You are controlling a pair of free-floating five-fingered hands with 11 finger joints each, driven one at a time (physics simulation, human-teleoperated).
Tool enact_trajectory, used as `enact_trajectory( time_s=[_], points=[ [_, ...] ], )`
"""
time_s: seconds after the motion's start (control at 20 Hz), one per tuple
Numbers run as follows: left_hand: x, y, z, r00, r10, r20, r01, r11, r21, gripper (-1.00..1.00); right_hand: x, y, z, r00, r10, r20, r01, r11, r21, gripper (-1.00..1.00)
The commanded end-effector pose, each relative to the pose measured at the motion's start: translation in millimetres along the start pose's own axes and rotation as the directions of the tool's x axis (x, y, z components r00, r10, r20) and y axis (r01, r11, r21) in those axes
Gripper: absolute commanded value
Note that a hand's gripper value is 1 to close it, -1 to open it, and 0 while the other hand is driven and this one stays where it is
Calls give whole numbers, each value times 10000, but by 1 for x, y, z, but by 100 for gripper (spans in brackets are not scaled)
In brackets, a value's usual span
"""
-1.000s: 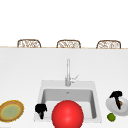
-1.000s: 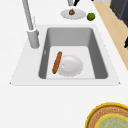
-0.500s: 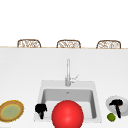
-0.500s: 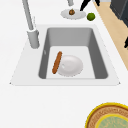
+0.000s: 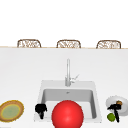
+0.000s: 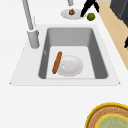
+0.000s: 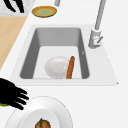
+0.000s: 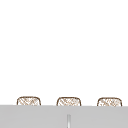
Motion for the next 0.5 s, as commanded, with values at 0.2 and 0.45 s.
enact_trajectory(
  time_s=[0.2,0.45],
  points=[
    [0,0,0,10000,0,0,0,10000,0,0,5,15,-14,9998,217,11,-217,9998,16,-100],
    [0,0,0,10000,0,0,0,10000,0,0,7,22,-22,9996,273,-56,-273,9996,12,-100]
  ],
)
